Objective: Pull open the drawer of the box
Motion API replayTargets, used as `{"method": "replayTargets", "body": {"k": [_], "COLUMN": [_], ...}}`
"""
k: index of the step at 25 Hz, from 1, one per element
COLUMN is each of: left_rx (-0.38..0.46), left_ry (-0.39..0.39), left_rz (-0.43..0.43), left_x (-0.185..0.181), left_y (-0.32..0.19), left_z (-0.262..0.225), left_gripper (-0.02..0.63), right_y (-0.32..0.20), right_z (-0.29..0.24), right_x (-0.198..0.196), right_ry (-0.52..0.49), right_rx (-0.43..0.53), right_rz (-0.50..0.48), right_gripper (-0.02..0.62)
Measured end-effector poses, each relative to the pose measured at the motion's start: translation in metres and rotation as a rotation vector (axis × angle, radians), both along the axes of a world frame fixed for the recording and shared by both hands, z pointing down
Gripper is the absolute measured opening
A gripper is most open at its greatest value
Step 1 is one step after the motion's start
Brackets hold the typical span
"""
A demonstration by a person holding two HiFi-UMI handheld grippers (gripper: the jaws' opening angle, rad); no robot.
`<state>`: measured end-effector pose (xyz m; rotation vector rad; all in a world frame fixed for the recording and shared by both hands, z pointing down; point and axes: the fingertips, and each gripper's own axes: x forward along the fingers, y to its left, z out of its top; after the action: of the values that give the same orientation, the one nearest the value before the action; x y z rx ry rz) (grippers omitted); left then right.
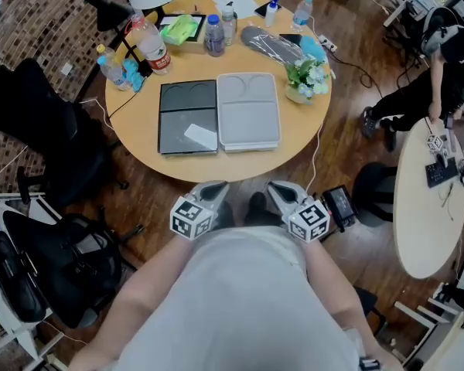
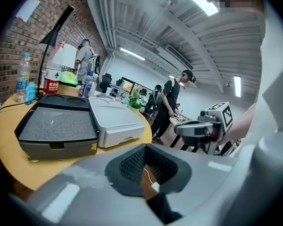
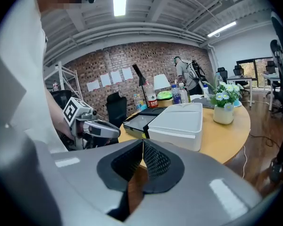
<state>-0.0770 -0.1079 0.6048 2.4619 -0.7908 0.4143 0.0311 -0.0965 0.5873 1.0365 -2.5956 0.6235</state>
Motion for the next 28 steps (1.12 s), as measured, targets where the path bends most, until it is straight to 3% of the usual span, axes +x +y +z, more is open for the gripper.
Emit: {"method": "replayTargets", "body": {"k": [13, 18, 23, 28], "left_rx": [-0.033, -0.064, -0.068, -0.109], "left_ry": [-0.082, -0.132, -0.201, -0.276], "left_rz": [-0.108, -0.176, -0.228, -0.311], "left_x": [0.010, 0.003, 0.004, 0.002], "left_y": [-0.056, -0.073, -0.091, -0.097], "left_z": [0.027, 0.046, 0.058, 0.071], "left_gripper": [0.023, 0.080, 0.145, 0.207], "right_y": [-0.054, -0.073, -0.090, -0.099], "right_z": [0.052, 0.064, 0.078, 0.079], "right_x": [0.042, 0.052, 0.052, 0.048], "right_ry": [0.072, 0.072, 0.146, 0.164], "right_rx": [-0.088, -0.107, -0.108, -0.104], "right_rz": [-0.031, -0.005, 0.008, 0.024], "right_gripper": [0.019, 0.085, 0.126, 0.130]}}
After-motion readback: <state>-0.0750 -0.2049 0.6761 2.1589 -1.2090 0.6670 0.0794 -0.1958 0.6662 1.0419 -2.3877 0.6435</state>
